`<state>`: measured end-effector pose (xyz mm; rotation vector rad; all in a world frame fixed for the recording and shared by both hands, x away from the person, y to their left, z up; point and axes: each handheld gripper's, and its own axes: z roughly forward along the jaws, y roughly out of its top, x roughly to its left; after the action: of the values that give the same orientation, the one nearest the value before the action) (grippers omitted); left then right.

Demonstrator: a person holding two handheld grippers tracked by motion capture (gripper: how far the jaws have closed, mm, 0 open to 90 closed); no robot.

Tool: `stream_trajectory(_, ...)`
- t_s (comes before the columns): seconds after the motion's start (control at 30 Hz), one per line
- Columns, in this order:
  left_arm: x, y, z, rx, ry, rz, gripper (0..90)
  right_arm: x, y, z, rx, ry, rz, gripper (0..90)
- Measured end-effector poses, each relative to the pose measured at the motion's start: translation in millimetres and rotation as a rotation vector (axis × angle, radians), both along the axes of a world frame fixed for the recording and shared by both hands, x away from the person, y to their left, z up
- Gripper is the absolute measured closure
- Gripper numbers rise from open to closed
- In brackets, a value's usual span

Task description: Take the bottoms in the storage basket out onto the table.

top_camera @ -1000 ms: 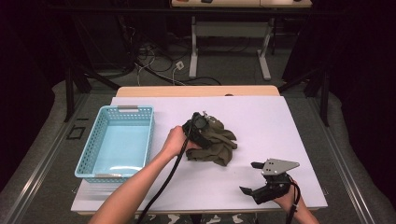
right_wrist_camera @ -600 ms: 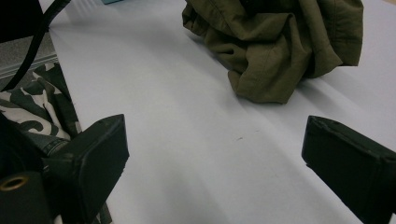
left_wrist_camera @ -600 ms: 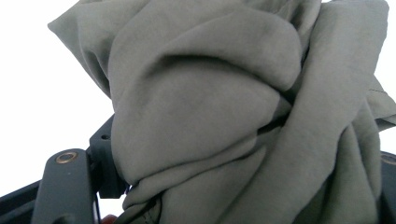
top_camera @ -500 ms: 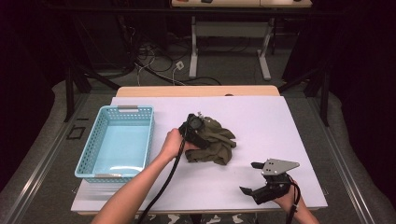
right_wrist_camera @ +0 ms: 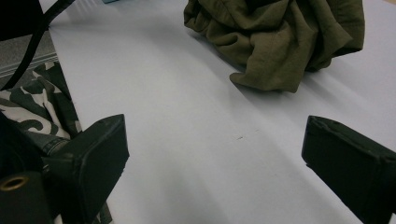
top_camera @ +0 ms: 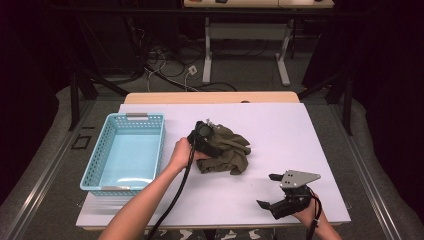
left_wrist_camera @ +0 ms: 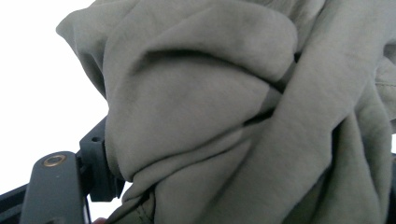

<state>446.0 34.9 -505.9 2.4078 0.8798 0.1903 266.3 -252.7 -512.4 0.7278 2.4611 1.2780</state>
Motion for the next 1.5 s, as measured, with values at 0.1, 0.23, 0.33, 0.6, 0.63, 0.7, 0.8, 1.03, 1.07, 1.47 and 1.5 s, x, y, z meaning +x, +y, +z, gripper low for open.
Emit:
stream_trajectory(0.1, 1.5, 1.7, -1.0, -0.007, 0.004, 0.009, 18.6, -0.4, 0.0, 0.1, -0.001, -0.001, 0.0, 7.1)
stream_trajectory(0.23, 1.0, 1.3, -0.5, 0.001, -0.005, 0.011, 17.2, -0.4, -0.2, 0.2, -0.002, 0.0, -0.001, 7.1)
stream_trajectory(0.33, -0.5, 0.4, 0.6, 0.014, -0.023, 0.004, 15.0, -0.4, 0.0, 0.2, -0.001, -0.002, 0.0, 7.1)
stream_trajectory(0.6, -1.6, 3.4, 2.6, 0.018, -0.02, 0.004, 4.0, -0.5, 0.1, 0.3, -0.002, -0.002, 0.001, 7.1)
stream_trajectory(0.63, -1.5, 5.1, 3.2, 0.012, -0.017, 0.004, 2.8, -0.4, 0.1, 0.4, -0.002, -0.002, 0.001, 7.1)
stream_trajectory(0.7, -1.9, 6.5, 3.7, 0.004, -0.011, 0.013, 0.0, -0.4, 0.1, 0.3, -0.002, -0.002, 0.001, 7.1)
stream_trajectory(0.8, -4.3, 8.9, 5.8, -0.01, -0.015, 0.014, 0.0, -0.3, 0.0, 0.2, -0.001, -0.003, 0.001, 7.2)
stream_trajectory(1.03, -14.4, 10.9, 15.7, -0.006, -0.044, 0.012, 0.0, -0.4, -0.1, 0.3, -0.002, -0.001, 0.0, 7.1)
stream_trajectory(1.07, -15.6, 11.6, 17.2, -0.007, -0.047, 0.011, 0.0, -0.4, -0.1, 0.3, -0.002, -0.001, 0.0, 7.2)
stream_trajectory(1.47, -29.1, 24.2, 30.2, -0.013, -0.077, -0.001, 0.0, -0.4, -0.1, 0.2, -0.001, -0.001, 0.002, 7.2)
stream_trajectory(1.5, -30.5, 25.1, 31.1, -0.01, -0.081, 0.0, 0.0, -0.4, 0.0, 0.2, -0.001, -0.001, 0.002, 7.2)
